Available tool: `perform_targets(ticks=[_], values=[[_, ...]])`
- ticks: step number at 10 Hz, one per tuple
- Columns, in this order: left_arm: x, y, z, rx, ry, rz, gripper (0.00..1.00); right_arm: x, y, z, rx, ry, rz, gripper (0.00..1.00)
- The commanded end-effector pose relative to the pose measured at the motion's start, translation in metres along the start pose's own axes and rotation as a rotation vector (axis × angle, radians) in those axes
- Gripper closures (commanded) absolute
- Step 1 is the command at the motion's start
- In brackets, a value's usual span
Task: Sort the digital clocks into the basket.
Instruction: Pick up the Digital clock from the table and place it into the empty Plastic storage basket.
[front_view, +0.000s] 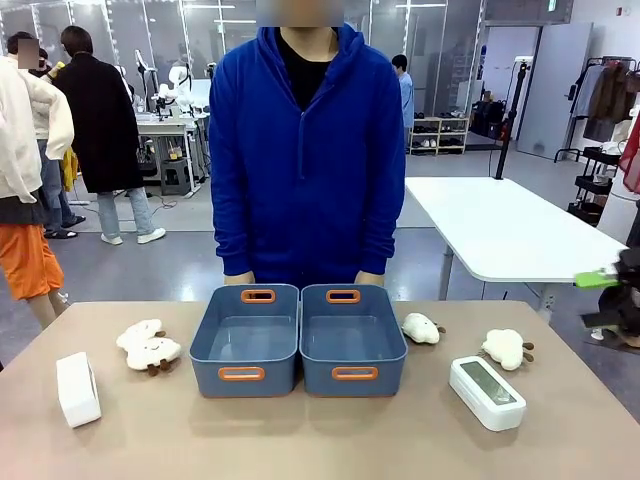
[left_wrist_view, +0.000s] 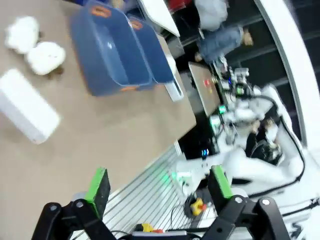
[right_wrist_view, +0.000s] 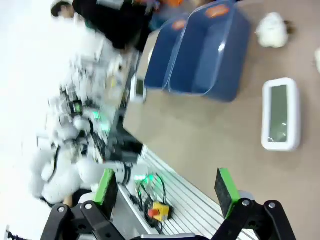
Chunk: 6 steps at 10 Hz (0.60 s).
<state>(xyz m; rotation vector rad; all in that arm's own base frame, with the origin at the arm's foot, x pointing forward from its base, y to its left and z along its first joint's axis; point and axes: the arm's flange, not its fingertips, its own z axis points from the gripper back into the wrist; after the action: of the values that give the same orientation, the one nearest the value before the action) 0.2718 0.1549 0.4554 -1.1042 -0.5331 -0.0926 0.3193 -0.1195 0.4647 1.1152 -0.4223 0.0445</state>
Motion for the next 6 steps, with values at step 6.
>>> perform_targets(ticks=[6], values=[[-0.021, 0.013, 0.054, 0.048, -0.166, 0.071, 0.0, -0.015, -0.038, 0.028, 0.002, -0.238, -0.08, 0.0]])
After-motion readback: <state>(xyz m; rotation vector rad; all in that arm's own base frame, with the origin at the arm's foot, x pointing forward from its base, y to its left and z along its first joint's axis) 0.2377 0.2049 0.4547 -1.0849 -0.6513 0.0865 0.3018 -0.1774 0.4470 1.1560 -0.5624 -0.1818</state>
